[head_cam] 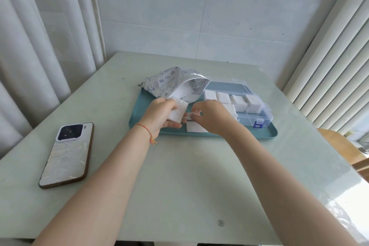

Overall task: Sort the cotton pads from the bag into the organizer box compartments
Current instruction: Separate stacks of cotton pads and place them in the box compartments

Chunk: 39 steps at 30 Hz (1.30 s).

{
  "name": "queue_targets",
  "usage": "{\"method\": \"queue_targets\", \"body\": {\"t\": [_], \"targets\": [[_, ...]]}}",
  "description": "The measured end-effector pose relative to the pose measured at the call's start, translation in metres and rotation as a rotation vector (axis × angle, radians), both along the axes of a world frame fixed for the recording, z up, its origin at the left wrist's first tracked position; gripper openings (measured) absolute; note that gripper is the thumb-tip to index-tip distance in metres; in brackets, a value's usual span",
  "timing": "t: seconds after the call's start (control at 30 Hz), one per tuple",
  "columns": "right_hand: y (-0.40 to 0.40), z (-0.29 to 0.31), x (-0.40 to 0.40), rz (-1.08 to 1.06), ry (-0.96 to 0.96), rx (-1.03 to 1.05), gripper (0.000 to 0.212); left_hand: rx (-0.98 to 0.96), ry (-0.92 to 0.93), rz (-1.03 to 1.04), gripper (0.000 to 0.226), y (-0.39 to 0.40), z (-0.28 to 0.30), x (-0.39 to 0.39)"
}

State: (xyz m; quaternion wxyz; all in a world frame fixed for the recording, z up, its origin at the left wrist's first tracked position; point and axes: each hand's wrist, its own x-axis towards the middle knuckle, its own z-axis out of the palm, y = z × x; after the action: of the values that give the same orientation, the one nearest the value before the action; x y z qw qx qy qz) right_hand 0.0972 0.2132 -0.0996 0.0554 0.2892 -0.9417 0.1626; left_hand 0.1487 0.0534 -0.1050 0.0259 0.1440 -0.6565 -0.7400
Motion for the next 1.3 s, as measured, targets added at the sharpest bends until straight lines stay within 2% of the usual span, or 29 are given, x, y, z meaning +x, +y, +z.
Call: {"method": "queue_targets", "body": {"t": [0.1, 0.17, 0.23, 0.33, 0.43, 0.53, 0.63, 0.8, 1.1, 1.2, 1.3], "targets": [[0.008, 0.007, 0.001, -0.073, 0.019, -0.238, 0.017, -0.059, 0.069, 0.111, 0.010, -0.001, 0.000, -0.002], [0.014, 0.011, 0.001, -0.148, 0.005, -0.446, 0.014, -0.091, 0.122, 0.172, 0.011, -0.002, 0.001, -0.002], [0.020, 0.016, 0.002, -0.212, -0.119, -0.661, 0.014, -0.103, 0.161, 0.193, 0.012, -0.003, 0.001, -0.002], [0.025, 0.019, 0.006, -0.168, -0.394, -0.915, 0.013, -0.105, 0.162, 0.183, 0.012, -0.001, -0.003, -0.003], [0.026, 0.017, 0.009, -0.107, -0.490, -0.917, 0.016, -0.019, 0.130, 0.082, 0.009, 0.007, -0.003, 0.000], [0.021, 0.017, 0.014, -0.095, -0.537, -0.893, 0.019, 0.076, 0.131, -0.032, 0.015, 0.011, 0.001, 0.004], [0.018, 0.015, 0.015, -0.139, -0.544, -0.900, 0.021, 0.209, 0.128, -0.066, 0.019, 0.012, 0.003, 0.005], [0.013, 0.010, 0.015, -0.192, -0.520, -0.998, 0.013, 0.392, 0.101, -0.113, 0.025, 0.017, 0.006, 0.006], [0.027, 0.015, 0.011, -0.069, -0.503, -0.913, 0.011, 0.220, 0.060, -0.146, 0.033, 0.012, 0.004, 0.005], [0.033, 0.016, 0.011, 0.009, -0.544, -0.826, 0.009, 0.134, 0.040, -0.222, 0.031, 0.011, 0.005, 0.007], [0.031, 0.017, 0.013, -0.012, -0.539, -0.786, 0.005, 0.130, 0.046, -0.331, 0.030, 0.011, 0.007, 0.010]]}}
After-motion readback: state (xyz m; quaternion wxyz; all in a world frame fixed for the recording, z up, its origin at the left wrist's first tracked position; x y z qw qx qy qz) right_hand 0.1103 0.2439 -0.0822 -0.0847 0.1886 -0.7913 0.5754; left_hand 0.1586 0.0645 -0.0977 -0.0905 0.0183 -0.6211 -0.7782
